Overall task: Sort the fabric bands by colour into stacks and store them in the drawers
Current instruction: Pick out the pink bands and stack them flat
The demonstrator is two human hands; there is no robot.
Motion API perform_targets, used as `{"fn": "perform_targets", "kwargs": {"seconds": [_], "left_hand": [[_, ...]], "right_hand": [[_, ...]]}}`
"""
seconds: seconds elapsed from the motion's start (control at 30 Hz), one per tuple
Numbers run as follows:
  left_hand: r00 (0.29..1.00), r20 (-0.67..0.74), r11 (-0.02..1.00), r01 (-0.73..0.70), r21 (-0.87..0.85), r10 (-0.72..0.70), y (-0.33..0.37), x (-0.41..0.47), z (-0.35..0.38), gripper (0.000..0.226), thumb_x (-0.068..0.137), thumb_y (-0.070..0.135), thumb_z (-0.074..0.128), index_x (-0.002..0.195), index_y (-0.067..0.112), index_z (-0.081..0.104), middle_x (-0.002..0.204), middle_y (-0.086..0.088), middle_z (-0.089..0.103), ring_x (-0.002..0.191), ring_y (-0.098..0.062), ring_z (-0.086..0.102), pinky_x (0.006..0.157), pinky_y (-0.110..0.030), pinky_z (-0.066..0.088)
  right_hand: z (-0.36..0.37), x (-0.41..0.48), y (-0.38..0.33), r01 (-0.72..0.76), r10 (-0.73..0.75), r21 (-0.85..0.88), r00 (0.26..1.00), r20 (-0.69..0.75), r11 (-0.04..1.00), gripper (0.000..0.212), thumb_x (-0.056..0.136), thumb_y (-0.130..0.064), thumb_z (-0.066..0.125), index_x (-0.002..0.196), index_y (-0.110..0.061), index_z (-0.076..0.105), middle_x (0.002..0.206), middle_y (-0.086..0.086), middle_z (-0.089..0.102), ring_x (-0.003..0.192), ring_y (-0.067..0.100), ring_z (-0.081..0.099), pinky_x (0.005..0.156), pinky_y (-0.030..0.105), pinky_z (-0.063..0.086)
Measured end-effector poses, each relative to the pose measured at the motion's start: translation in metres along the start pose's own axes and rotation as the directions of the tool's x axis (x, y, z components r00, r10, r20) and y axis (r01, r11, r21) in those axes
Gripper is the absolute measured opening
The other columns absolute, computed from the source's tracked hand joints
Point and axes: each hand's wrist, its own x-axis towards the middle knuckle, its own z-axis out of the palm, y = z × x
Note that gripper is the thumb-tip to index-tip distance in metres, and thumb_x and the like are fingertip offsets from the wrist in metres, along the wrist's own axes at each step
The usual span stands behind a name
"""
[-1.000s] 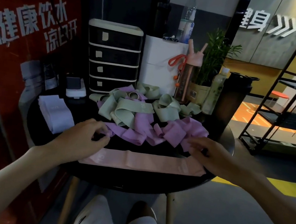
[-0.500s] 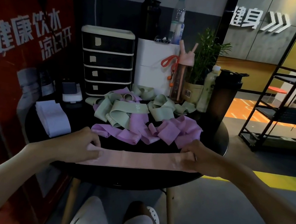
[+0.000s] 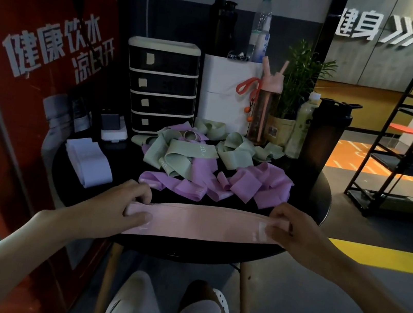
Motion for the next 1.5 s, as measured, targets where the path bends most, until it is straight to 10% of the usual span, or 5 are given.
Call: {"fn": "perform_targets", "kwargs": {"seconds": [0.67, 0.8, 1.0, 1.23, 1.5], "left_hand": [[0.962, -0.273, 0.991, -0.01, -0.135, -0.028, -0.003, 0.003, 0.029, 0.014, 0.1, 0.03, 0.051, 0.103, 0.044, 0.049, 0.122, 0.02, 0.043, 0.122, -0.002, 0.047, 0.103, -0.014, 0.032], [0.959, -0.278, 0.987, 0.013, -0.161, -0.058, -0.001, 0.002, 0.025, 0.016, 0.09, 0.049, 0.05, 0.1, 0.037, 0.054, 0.117, 0.011, 0.052, 0.115, -0.006, 0.054, 0.097, -0.021, 0.04], [0.929, -0.295, 0.929, 0.111, -0.352, -0.222, 0.01, 0.004, 0.017, 0.018, 0.091, 0.01, 0.068, 0.092, 0.028, 0.066, 0.093, 0.035, 0.067, 0.088, 0.011, 0.061, 0.074, -0.008, 0.045], [0.855, -0.107, 0.709, 0.345, -0.615, -0.508, 0.019, 0.004, -0.01, 0.022, 0.08, 0.015, 0.081, 0.099, 0.019, 0.071, 0.089, -0.007, 0.076, 0.081, -0.02, 0.073, 0.067, -0.029, 0.059], [0.83, -0.045, 0.734, 0.464, -0.496, -0.556, 0.028, 0.007, -0.008, 0.034, 0.079, 0.011, 0.082, 0.104, 0.015, 0.06, 0.08, -0.011, 0.07, 0.063, -0.016, 0.065, 0.05, -0.019, 0.052]], "right_hand": [[0.017, -0.002, 0.01, -0.093, 0.117, 0.228, 0.989, -0.094, 0.969, 0.019, 0.101, -0.015, 0.045, 0.117, -0.023, 0.042, 0.1, -0.005, 0.056, 0.082, -0.003, 0.056, 0.064, 0.012, 0.046], [0.018, -0.004, 0.01, -0.056, 0.086, 0.208, 0.987, -0.139, 0.977, 0.01, 0.099, -0.01, 0.049, 0.107, -0.015, 0.047, 0.093, -0.001, 0.055, 0.075, -0.007, 0.054, 0.06, 0.011, 0.043], [0.01, 0.002, 0.01, -0.069, 0.106, 0.163, 0.967, -0.23, 0.984, 0.011, 0.092, -0.009, 0.061, 0.095, -0.019, 0.06, 0.087, 0.0, 0.062, 0.077, 0.005, 0.057, 0.064, 0.018, 0.044], [-0.023, 0.014, -0.005, -0.341, 0.33, 0.351, 0.939, 0.093, 0.872, 0.019, 0.095, -0.001, 0.054, 0.098, -0.008, 0.071, 0.094, 0.025, 0.065, 0.081, 0.038, 0.064, 0.063, 0.031, 0.051], [-0.014, 0.022, -0.002, -0.236, 0.328, -0.403, 0.928, 0.178, 0.884, 0.011, 0.091, -0.02, 0.059, 0.095, -0.011, 0.065, 0.089, 0.005, 0.064, 0.069, 0.014, 0.059, 0.056, 0.021, 0.044]]}}
